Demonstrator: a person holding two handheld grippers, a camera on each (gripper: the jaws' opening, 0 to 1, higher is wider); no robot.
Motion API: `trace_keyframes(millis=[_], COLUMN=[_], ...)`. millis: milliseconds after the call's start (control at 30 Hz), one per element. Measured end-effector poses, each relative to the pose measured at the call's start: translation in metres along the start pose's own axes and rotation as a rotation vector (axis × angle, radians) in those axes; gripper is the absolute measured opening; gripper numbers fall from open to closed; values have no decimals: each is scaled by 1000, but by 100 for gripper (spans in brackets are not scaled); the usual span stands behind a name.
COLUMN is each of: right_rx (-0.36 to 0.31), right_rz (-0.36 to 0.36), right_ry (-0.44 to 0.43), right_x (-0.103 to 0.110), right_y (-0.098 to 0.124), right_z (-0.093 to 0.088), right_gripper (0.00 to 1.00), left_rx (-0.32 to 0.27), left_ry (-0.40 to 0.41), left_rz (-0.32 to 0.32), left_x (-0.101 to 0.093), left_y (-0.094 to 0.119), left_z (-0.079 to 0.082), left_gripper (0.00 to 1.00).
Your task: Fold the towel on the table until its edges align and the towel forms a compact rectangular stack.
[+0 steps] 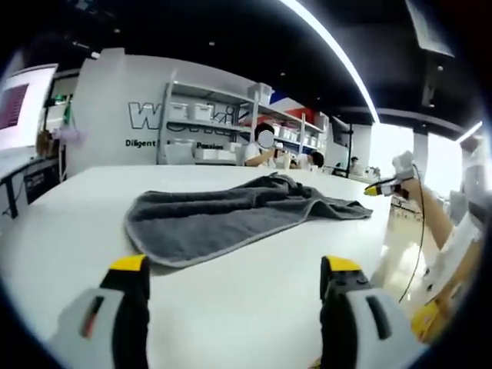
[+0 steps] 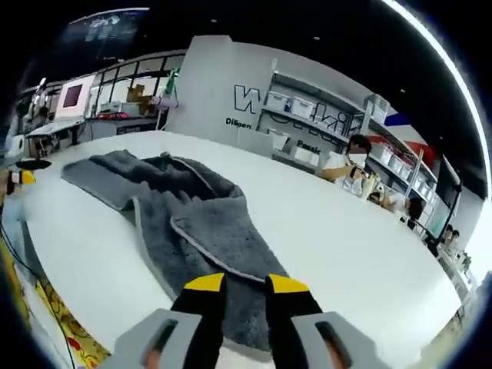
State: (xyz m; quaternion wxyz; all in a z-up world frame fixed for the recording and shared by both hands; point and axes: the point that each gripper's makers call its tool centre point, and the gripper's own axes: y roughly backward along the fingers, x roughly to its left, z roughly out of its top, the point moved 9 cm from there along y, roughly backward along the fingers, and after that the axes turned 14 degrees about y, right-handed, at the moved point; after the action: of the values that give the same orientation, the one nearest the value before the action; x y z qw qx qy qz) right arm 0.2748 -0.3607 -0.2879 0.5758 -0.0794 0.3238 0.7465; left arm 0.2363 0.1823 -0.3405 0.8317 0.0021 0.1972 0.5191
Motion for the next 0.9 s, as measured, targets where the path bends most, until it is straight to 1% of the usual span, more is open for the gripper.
trace_keyframes(millis=[33,133,200,267,300,333,400,433,500,533,600,700,800,900], right_rx=[-29,-87,-145,-181,-196,-223,-239,-260,-288,-302,-308,-329,-335,-331], right_rz=[-7,-19,-28,-26,-27,-28,-31,-40,-37,-41,-45,-65,-70,-62], right_ry=[7,30,32,30,29,22,8,-22,-50,-66,-77,-117,-167,-222], right_x=[4,18,30,45,48,56,63,67,73,76,78,83,89,97], right_y=[4,13,19,27,29,32,36,37,40,41,43,46,45,43], right_z=[9,25,36,46,48,53,58,61,66,68,70,71,67,60], right_gripper=[24,31,38,44,48,51,59,64,71,74,80,87,92,95], left_rx=[-1,-5,-6,-8,-8,-9,-11,-12,-13,-13,-12,-13,-13,-11], left_ry=[1,2,3,4,3,2,1,1,1,1,1,3,5,4], left_rz=[1,6,9,10,10,10,10,9,9,10,11,13,12,10], left_x=[0,1,2,2,2,3,3,3,3,4,4,5,5,5], left_y=[1,2,3,4,4,5,5,6,6,6,7,7,7,7], left_z=[0,0,0,0,0,1,1,2,2,2,2,2,2,2], left_gripper=[97,97,97,97,97,97,97,97,97,97,97,97,97,97])
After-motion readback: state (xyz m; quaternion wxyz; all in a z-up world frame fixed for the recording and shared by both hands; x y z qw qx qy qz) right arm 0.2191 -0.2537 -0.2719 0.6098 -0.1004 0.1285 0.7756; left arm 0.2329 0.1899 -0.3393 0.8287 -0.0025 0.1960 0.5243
